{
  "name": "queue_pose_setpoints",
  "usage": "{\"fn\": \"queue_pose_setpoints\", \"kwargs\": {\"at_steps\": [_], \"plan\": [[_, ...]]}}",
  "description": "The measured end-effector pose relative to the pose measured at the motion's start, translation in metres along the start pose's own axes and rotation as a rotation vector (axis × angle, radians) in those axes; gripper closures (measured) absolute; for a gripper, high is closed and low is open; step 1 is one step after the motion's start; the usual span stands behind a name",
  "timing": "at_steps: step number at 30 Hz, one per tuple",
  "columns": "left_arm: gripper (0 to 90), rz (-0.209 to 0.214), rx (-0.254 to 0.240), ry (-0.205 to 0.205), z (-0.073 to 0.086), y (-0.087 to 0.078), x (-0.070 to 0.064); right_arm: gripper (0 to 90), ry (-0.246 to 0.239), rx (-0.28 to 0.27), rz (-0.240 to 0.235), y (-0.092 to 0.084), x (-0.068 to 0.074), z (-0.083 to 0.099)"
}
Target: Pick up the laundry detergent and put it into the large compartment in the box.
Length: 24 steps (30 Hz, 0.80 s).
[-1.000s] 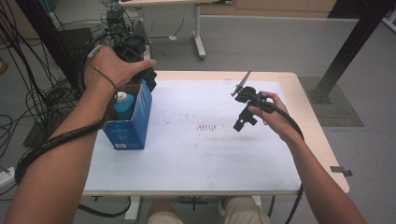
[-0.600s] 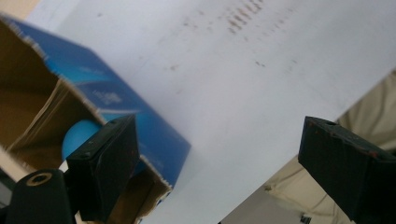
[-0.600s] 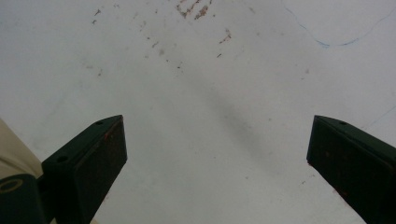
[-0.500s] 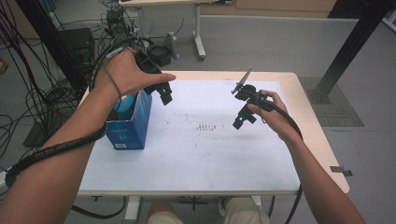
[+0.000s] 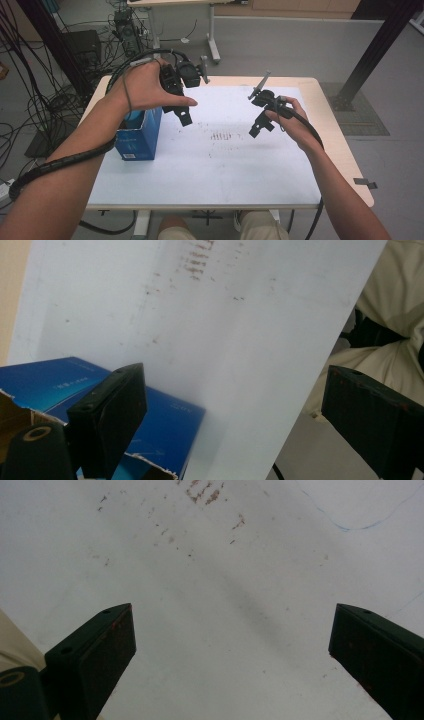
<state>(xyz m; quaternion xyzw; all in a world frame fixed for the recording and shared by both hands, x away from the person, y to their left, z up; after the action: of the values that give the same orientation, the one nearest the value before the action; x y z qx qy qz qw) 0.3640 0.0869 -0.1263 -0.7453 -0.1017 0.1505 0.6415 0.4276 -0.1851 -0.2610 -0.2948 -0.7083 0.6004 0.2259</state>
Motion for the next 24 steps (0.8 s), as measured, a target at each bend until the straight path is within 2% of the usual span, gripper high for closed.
{"fn": "queue_pose_setpoints", "kwargs": {"at_steps": [11,24], "plan": [[11.6,0.011,0.007,0.056,-0.0075,0.0032,-0.0075,4.7,0.003,-0.003,-0.007,-0.0022,-0.0013,0.0024],[11.6,0.018,0.000,0.067,-0.0071,0.0070,-0.0077,4.7,-0.002,-0.005,-0.008,0.0004,0.0003,0.0014]]}}
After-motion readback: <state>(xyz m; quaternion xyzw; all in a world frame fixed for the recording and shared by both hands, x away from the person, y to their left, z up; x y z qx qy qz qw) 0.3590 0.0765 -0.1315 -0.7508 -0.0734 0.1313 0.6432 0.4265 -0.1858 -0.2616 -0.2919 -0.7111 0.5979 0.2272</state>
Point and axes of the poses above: each handheld gripper's, and its own axes: y roughly forward along the jaws, z roughly out of its underside, x roughly to its left, the point moved 8 cm from there along y, roughly forward along the jaws, and after that the axes turned 8 degrees about z, right-handed, at the moved point
